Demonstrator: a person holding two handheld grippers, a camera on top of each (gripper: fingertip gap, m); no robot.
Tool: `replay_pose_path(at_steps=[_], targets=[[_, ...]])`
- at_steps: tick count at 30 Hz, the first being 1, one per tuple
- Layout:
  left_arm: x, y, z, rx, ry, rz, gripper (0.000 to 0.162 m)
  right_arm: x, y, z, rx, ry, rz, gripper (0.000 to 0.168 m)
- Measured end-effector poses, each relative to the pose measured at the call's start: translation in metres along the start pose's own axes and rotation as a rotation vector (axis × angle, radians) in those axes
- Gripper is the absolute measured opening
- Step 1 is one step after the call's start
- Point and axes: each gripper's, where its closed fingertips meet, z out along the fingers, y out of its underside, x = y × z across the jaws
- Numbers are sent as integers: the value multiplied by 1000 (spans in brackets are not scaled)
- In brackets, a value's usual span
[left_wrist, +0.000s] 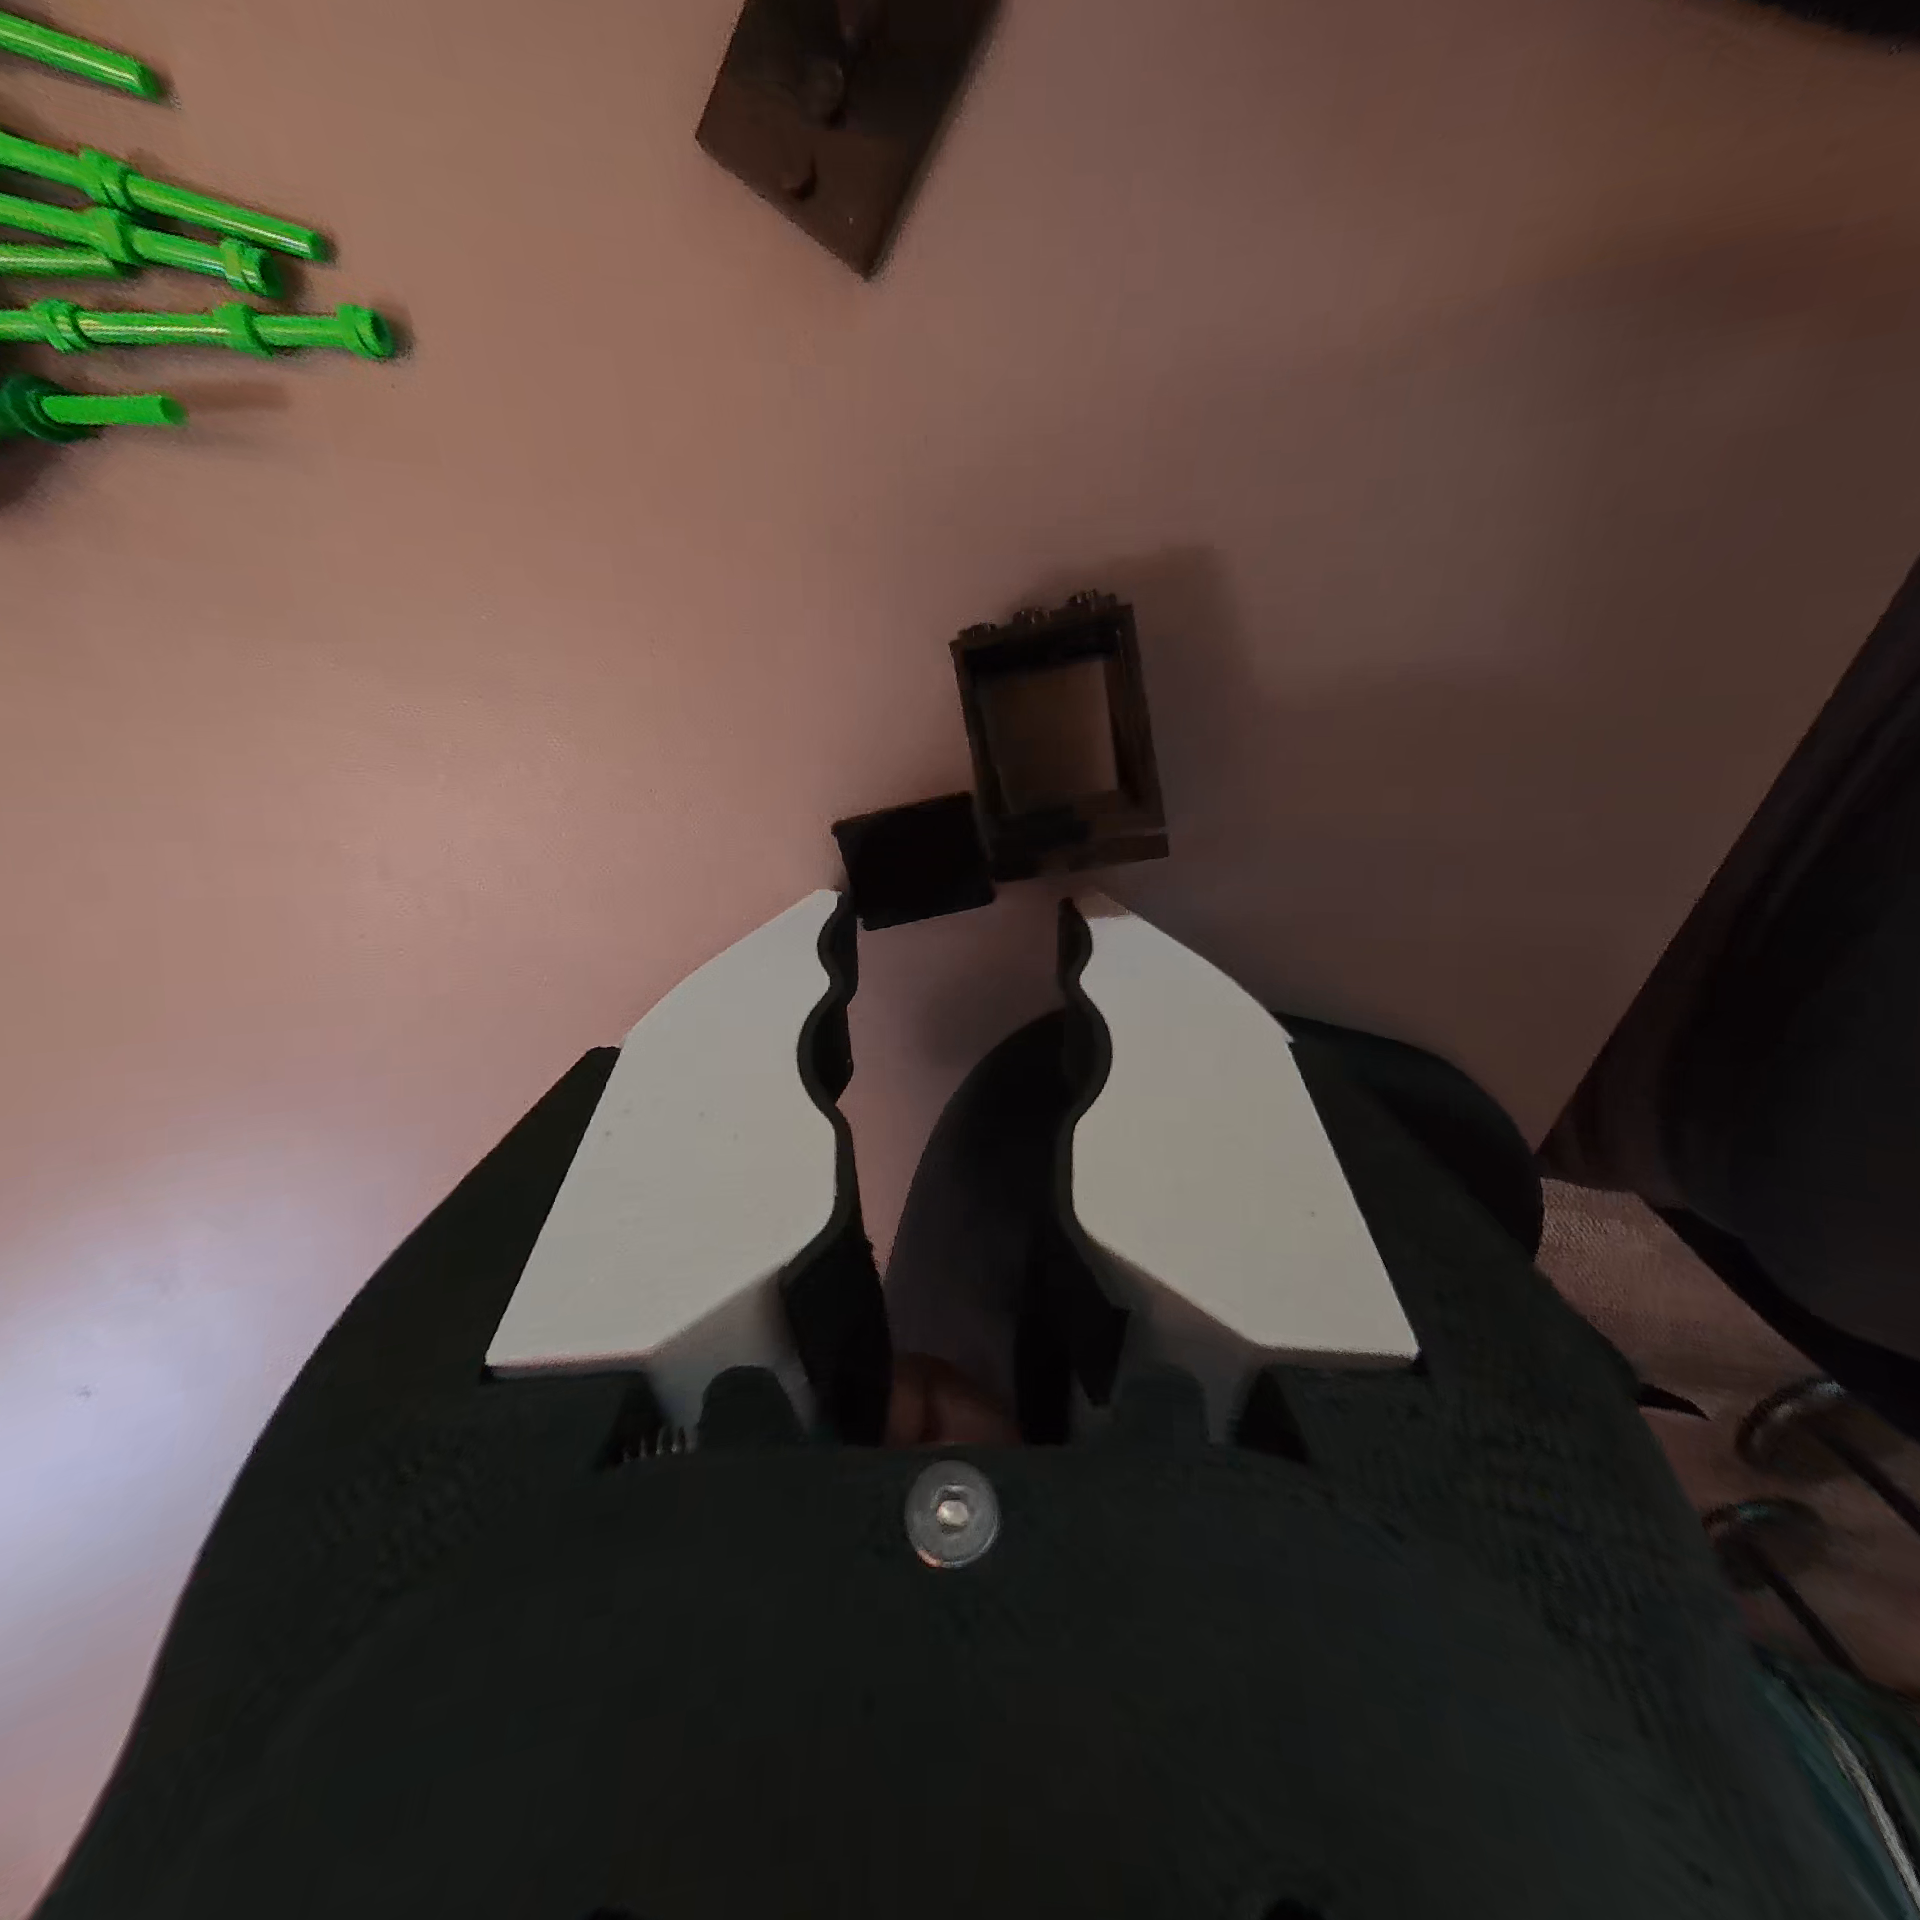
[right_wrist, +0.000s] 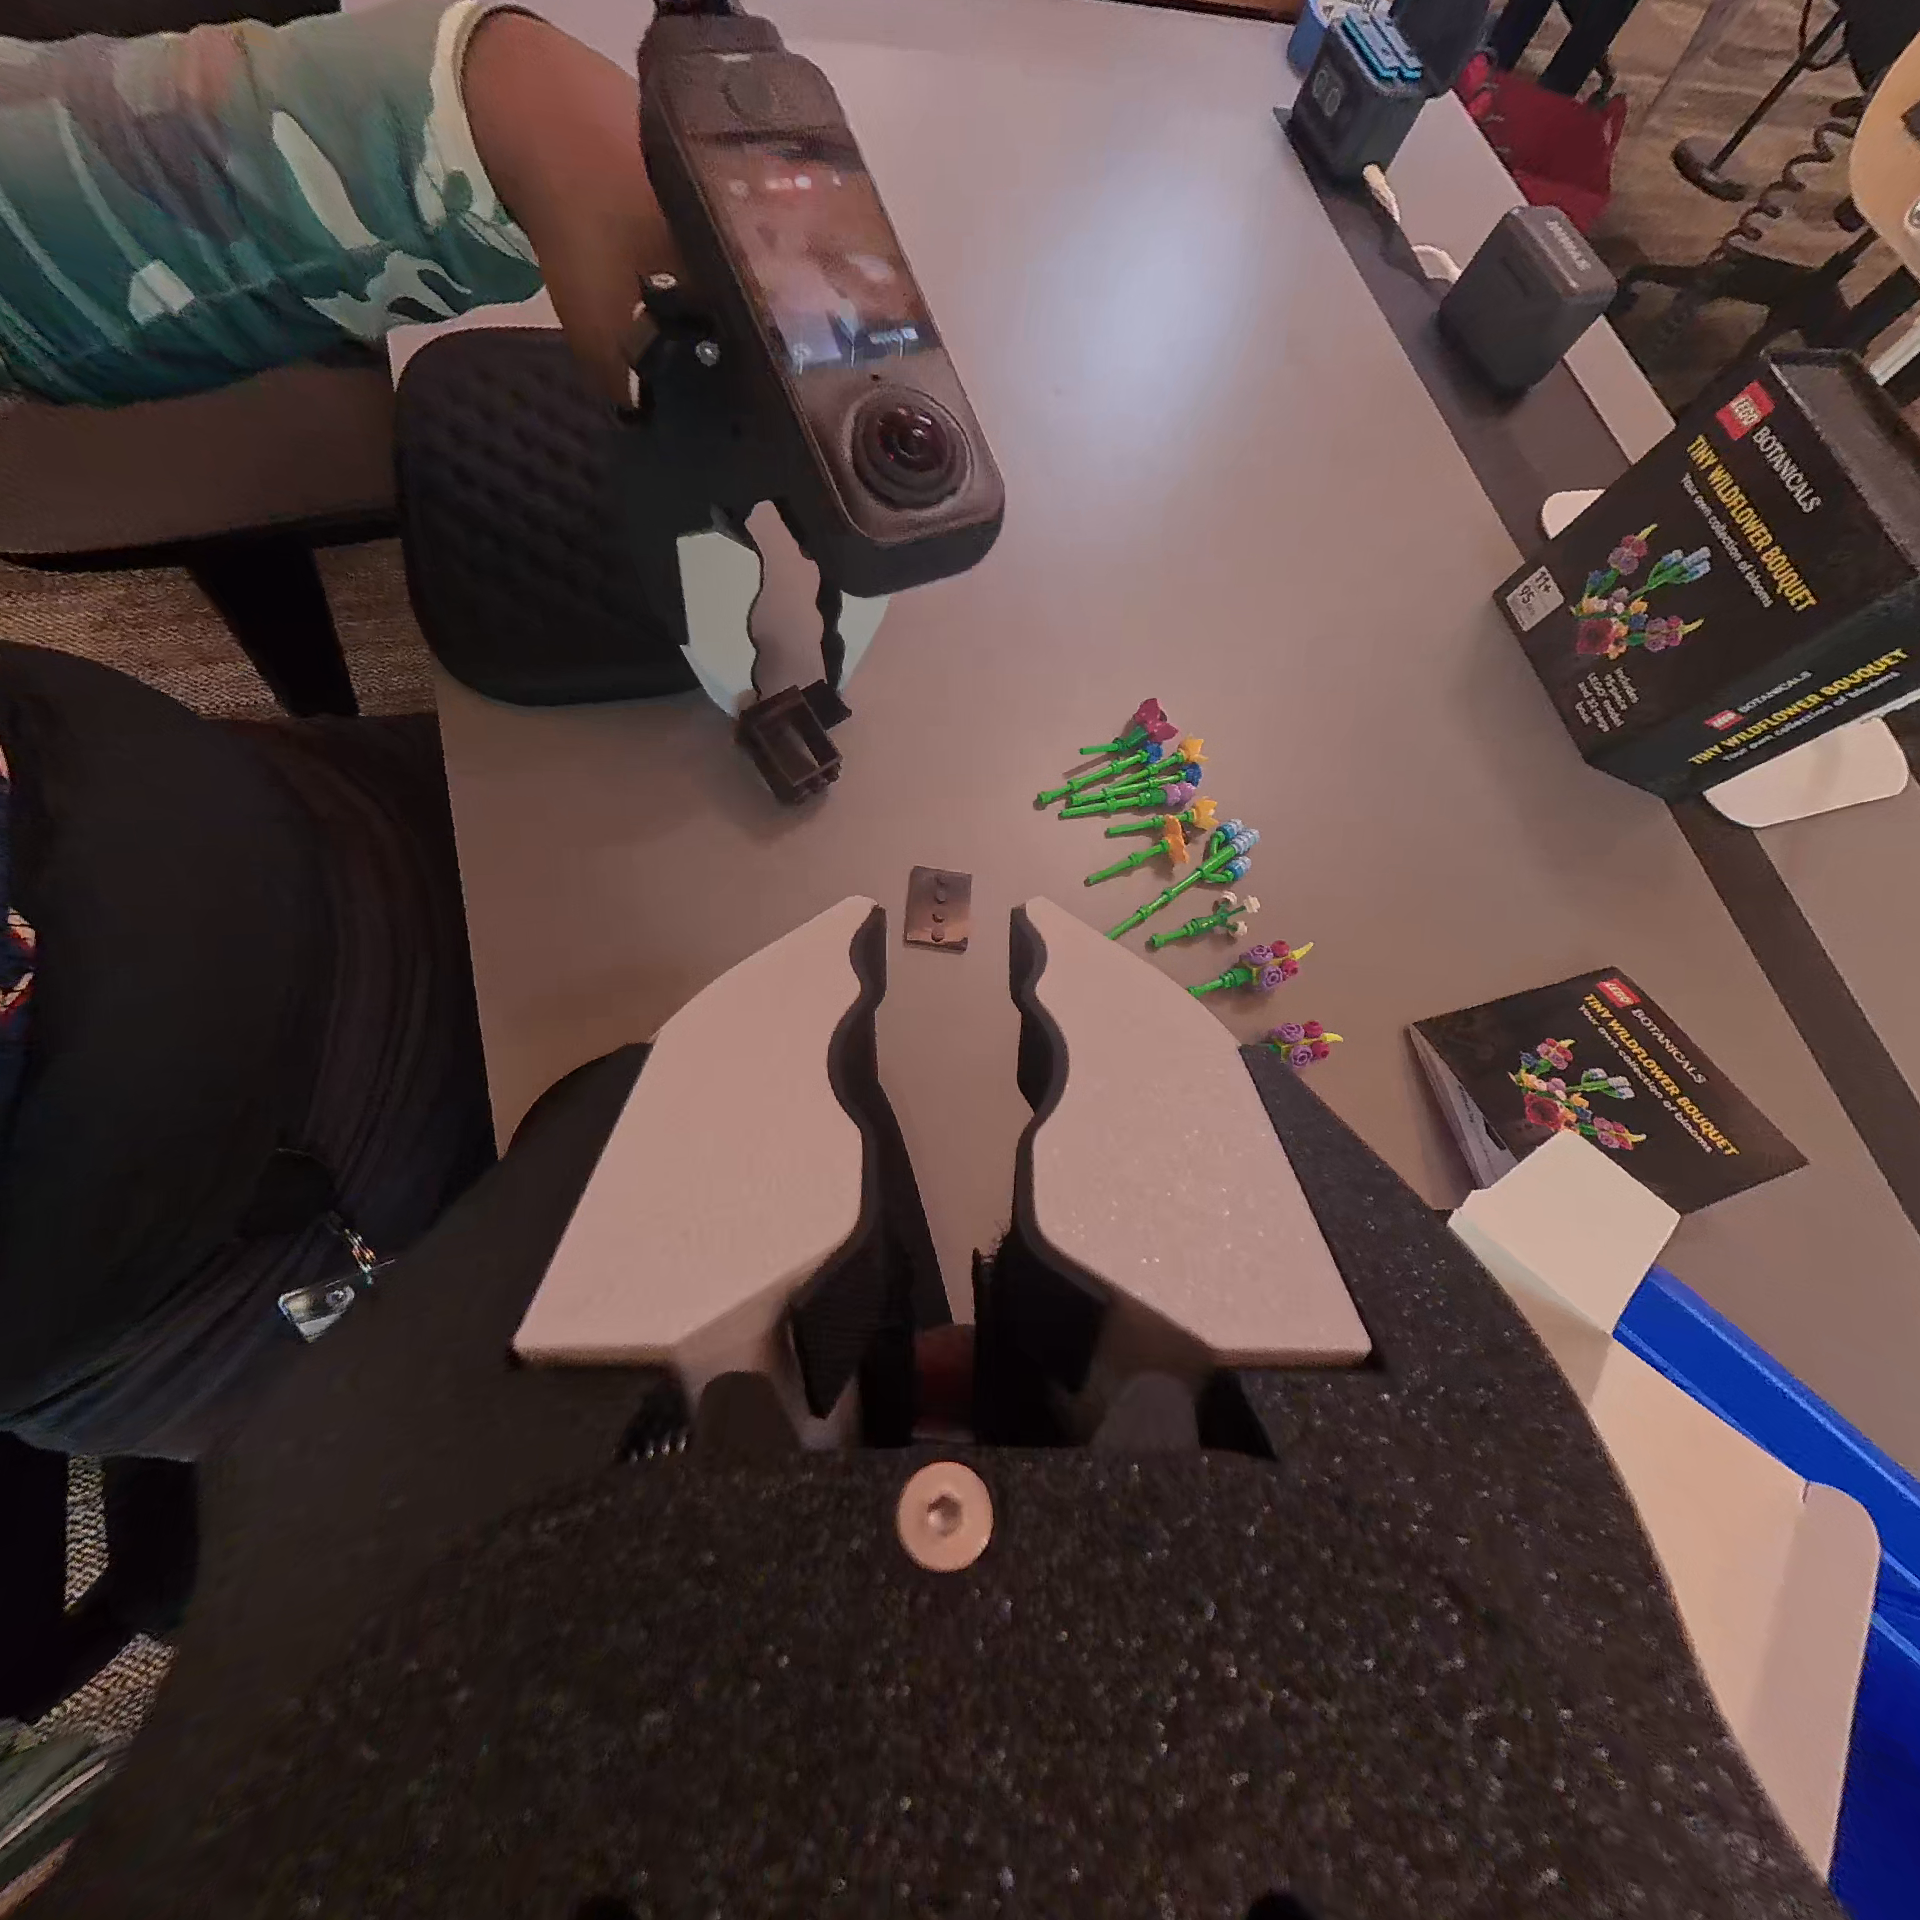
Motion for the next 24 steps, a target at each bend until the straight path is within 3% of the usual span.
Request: replay_pose_path(at_steps=[7, 9, 12, 19, 24], targets=[[-10, -2, 1, -100, 3, 13, 37, 2, 2, -4, -2, 13, -2, 23], [-9, -2, 1, -92, 2, 1, 26, 3, 2, -6, 3, 15, -2, 23], [-10, -4, 0, -61, -3, 3, 24, 4, 1, -6, 11, 13, 1, 23], [-25, 3, -9, 60, -31, 10, 24, -3, 0, 6, 12, -45, -9, 23], [-47, -9, -54, 280, -204, -5, 24, -13, -17, 32, 121, -176, 75, 23]])
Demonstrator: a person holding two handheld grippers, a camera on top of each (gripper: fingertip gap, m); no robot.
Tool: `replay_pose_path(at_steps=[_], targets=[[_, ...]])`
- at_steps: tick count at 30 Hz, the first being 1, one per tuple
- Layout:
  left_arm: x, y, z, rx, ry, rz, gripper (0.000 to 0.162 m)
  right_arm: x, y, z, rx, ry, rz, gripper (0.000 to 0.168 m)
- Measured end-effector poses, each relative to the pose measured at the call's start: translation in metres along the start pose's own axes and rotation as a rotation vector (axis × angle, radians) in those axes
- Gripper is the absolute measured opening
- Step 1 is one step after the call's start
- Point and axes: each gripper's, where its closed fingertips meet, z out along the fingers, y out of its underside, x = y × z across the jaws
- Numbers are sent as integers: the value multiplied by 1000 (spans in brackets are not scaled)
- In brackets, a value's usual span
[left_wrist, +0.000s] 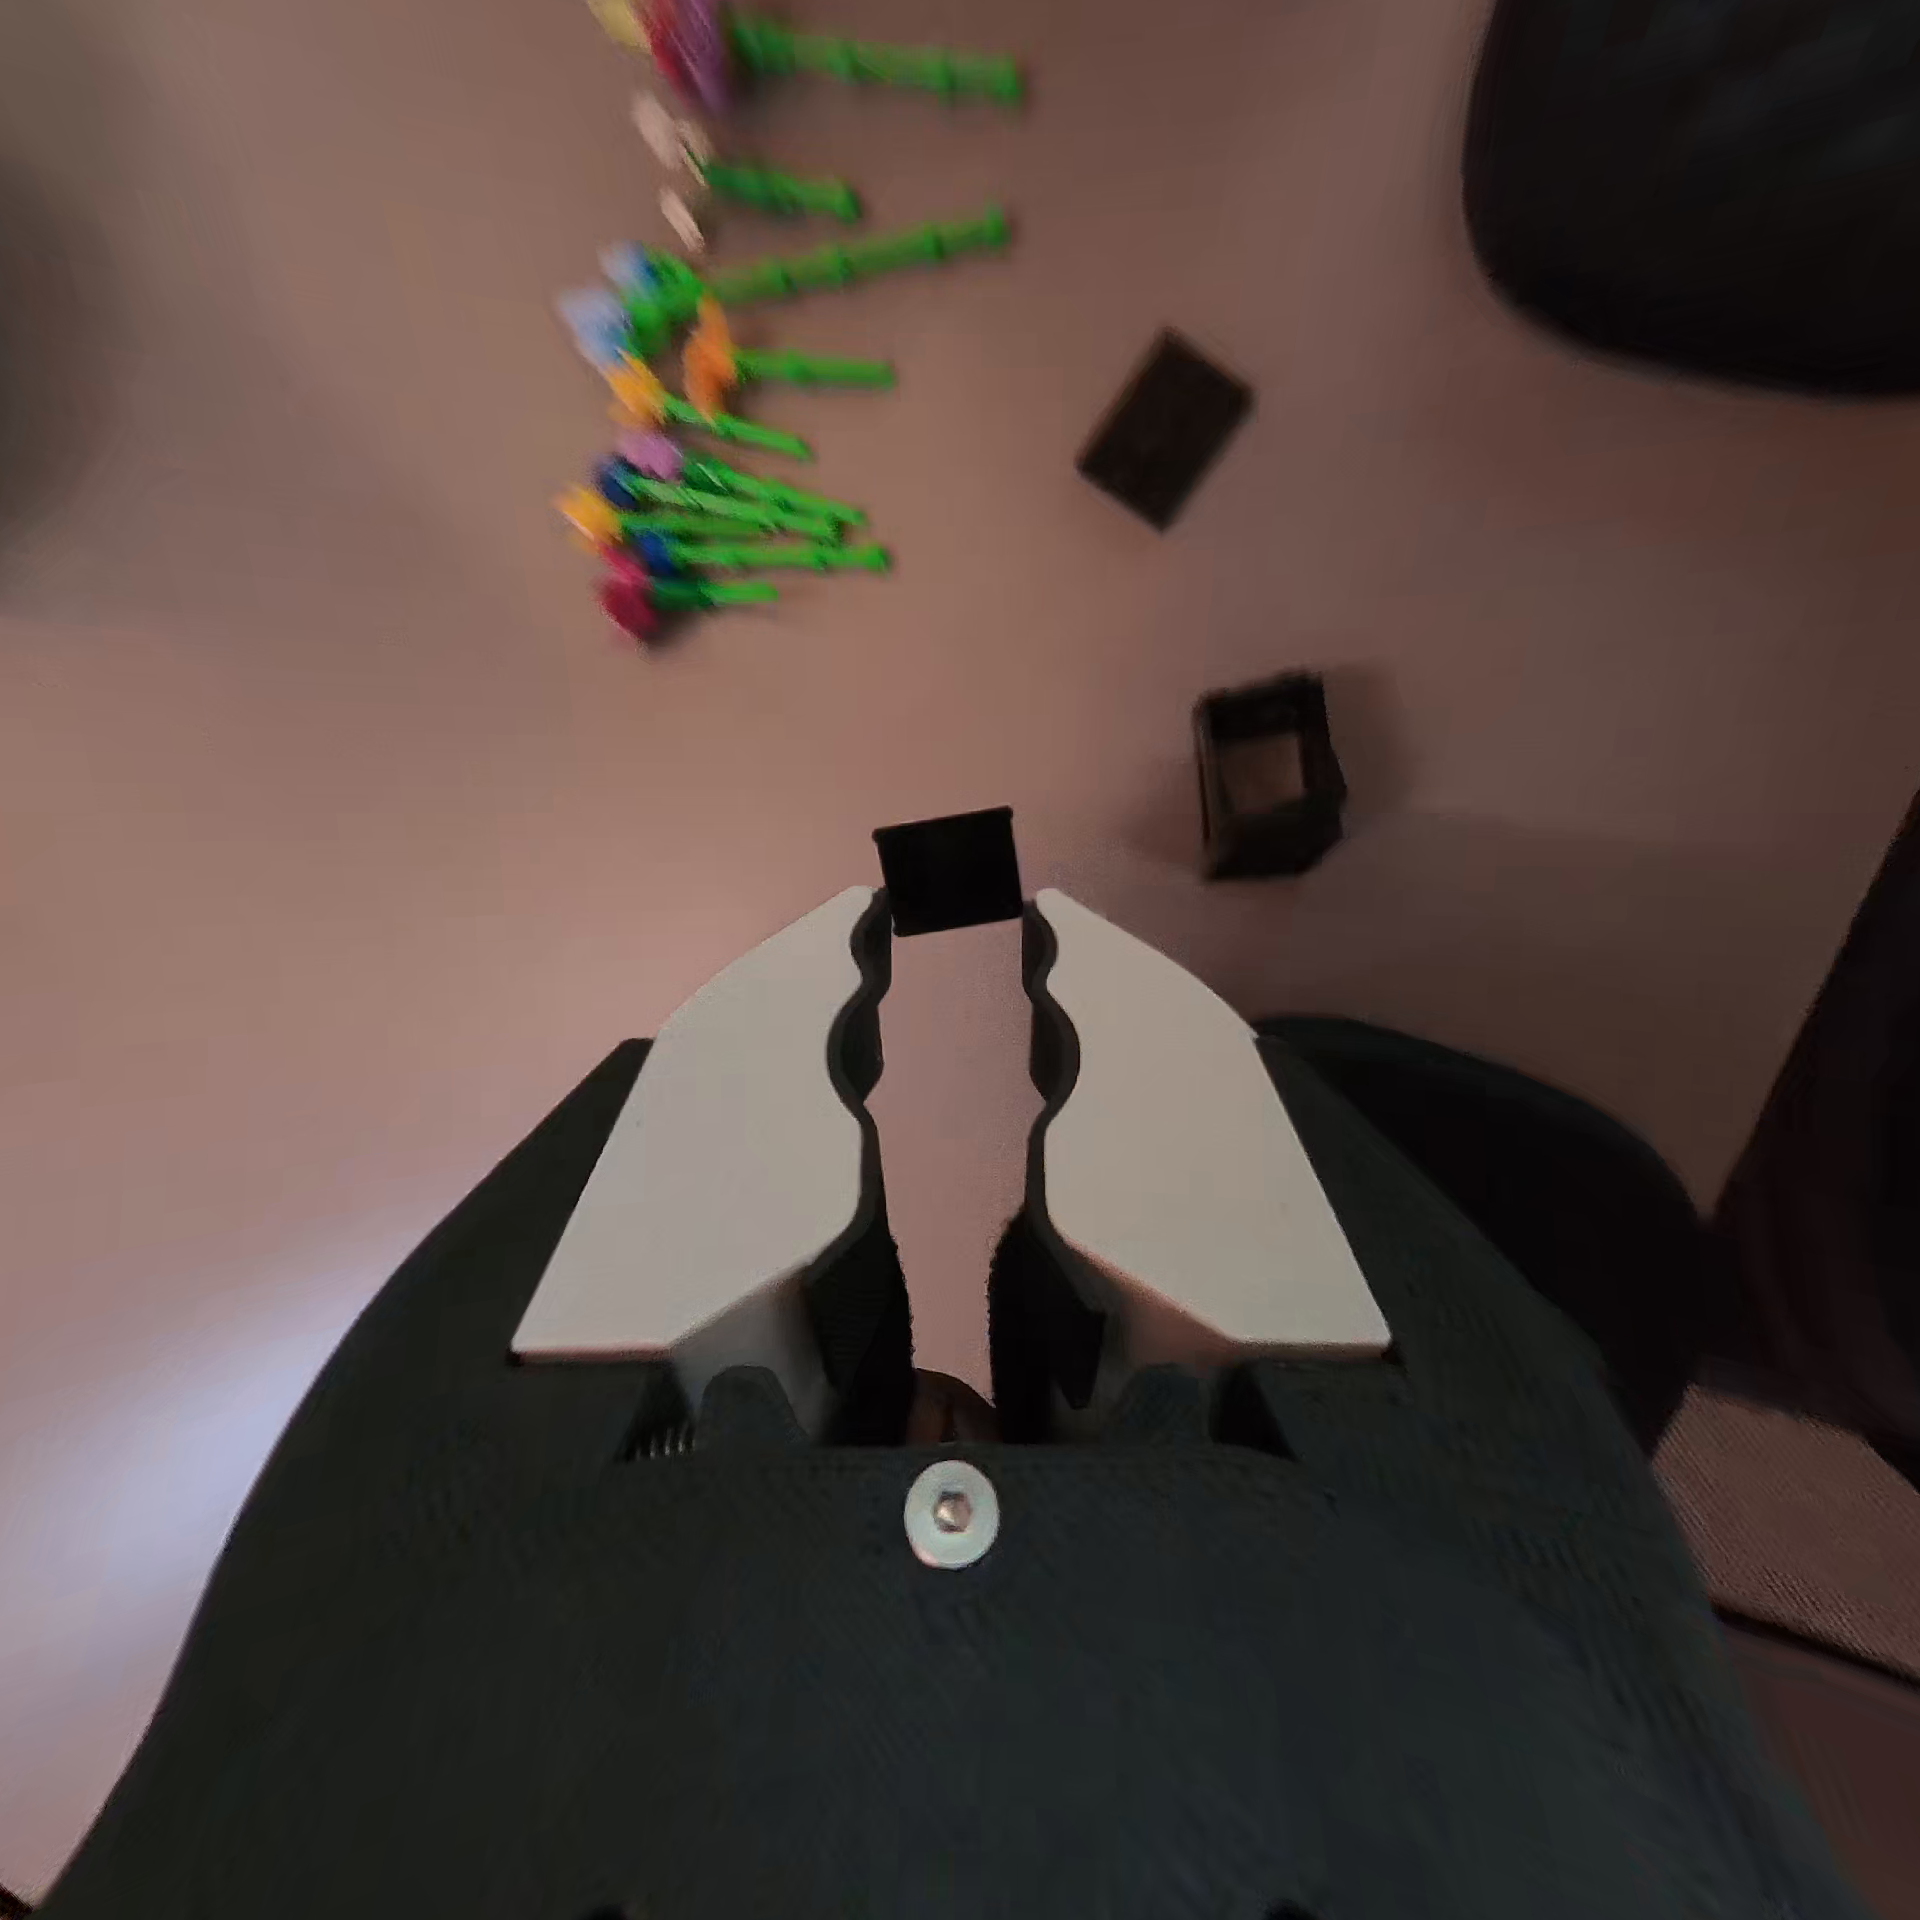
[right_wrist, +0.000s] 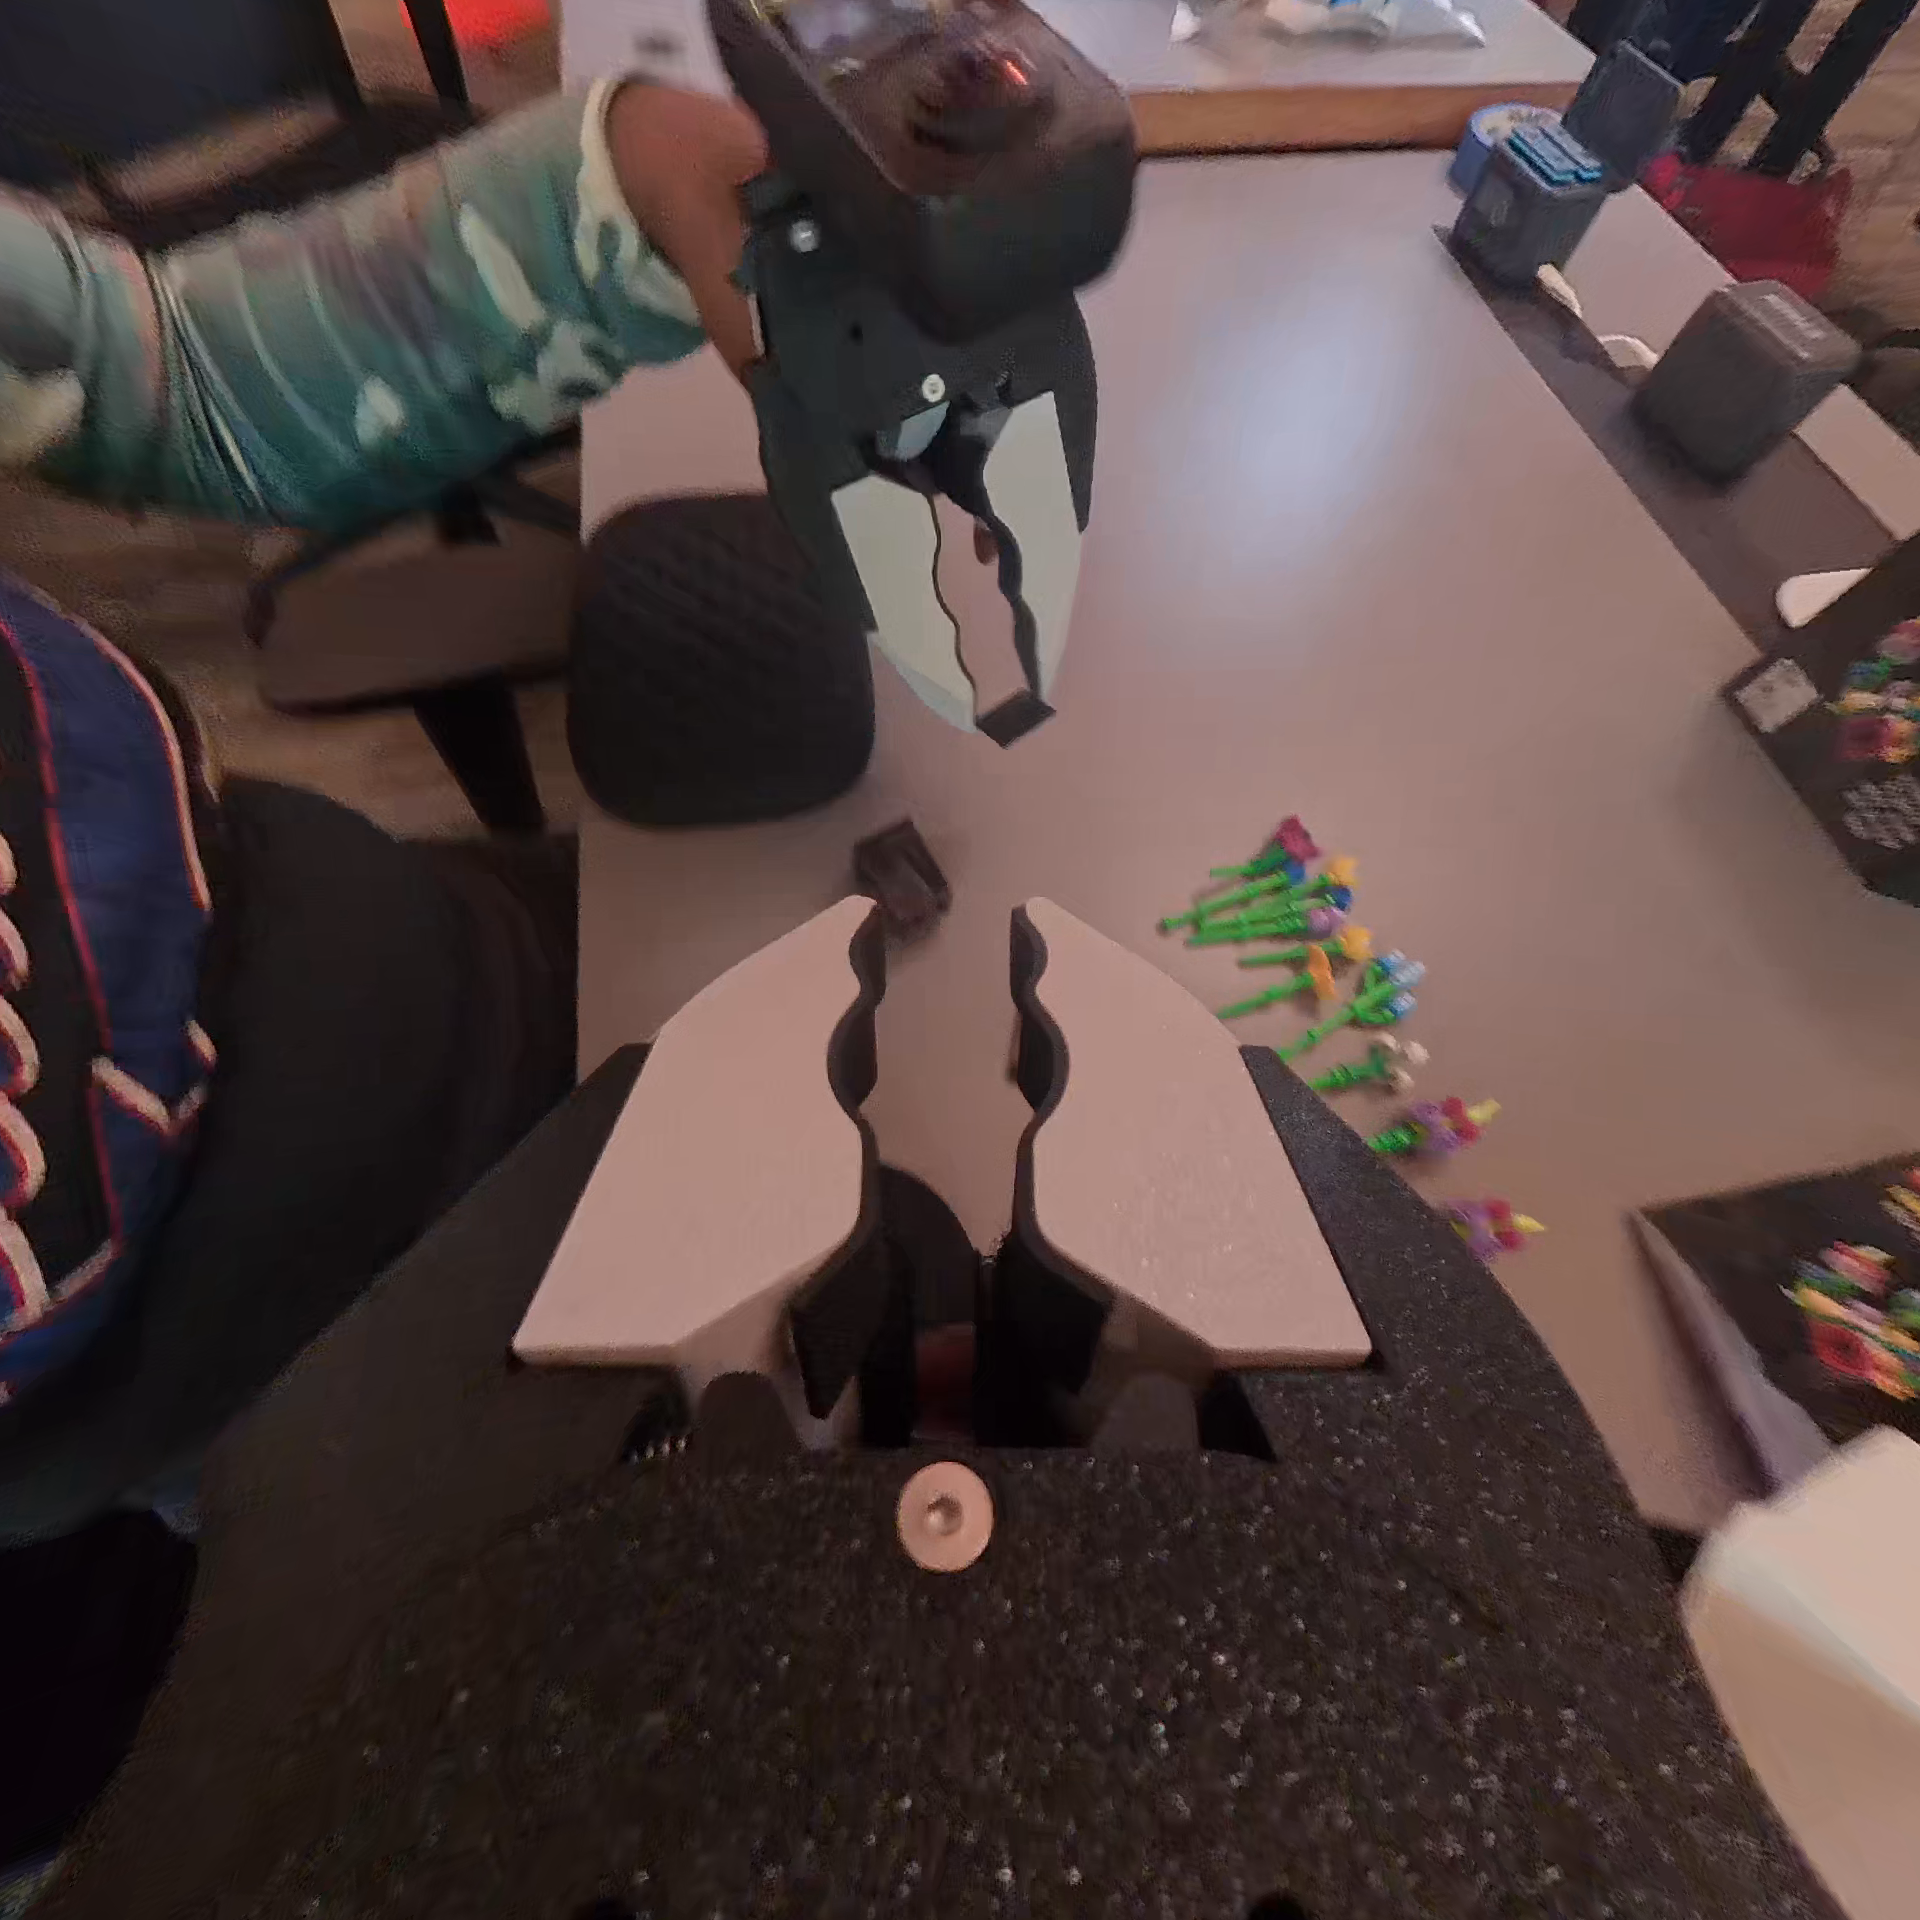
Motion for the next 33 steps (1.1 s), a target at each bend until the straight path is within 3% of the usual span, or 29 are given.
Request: replay_pose_path(at_steps=[4, 8, 13, 15, 17, 21, 24, 29, 31, 33], targets=[[-20, -49, -38, 262, -277, 19, 24, 17, -24, 31, 192, 6, 189, 26], [-18, -83, -59, 385, -514, 81, 24, 31, -36, 48, 331, 58, 284, 22], [1, -104, -58, 417, -582, 161, 24, 35, -33, 51, 321, 102, 289, 24], [4, -107, -58, 411, -587, 176, 24, 32, -30, 52, 289, 86, 267, 7], [4, -109, -60, 424, -588, 171, 21, 33, -28, 49, 270, 109, 235, 1], [0, -106, -61, 495, -513, 89, 49, 36, -35, 9, 260, 186, 147, 1], [6, -102, -46, 650, -301, 0, 51, 54, -28, -52, 197, 407, 76, 1], [15, -95, -26, 977, 132, -198, 51, 80, 37, -145, -106, 763, 167, 2], [15, -89, -21, 986, 235, -268, 51, 79, 50, -149, -129, 732, 227, 2], [12, -85, -23, 990, 217, -269, 51, 82, 60, -144, -147, 691, 266, 2]])
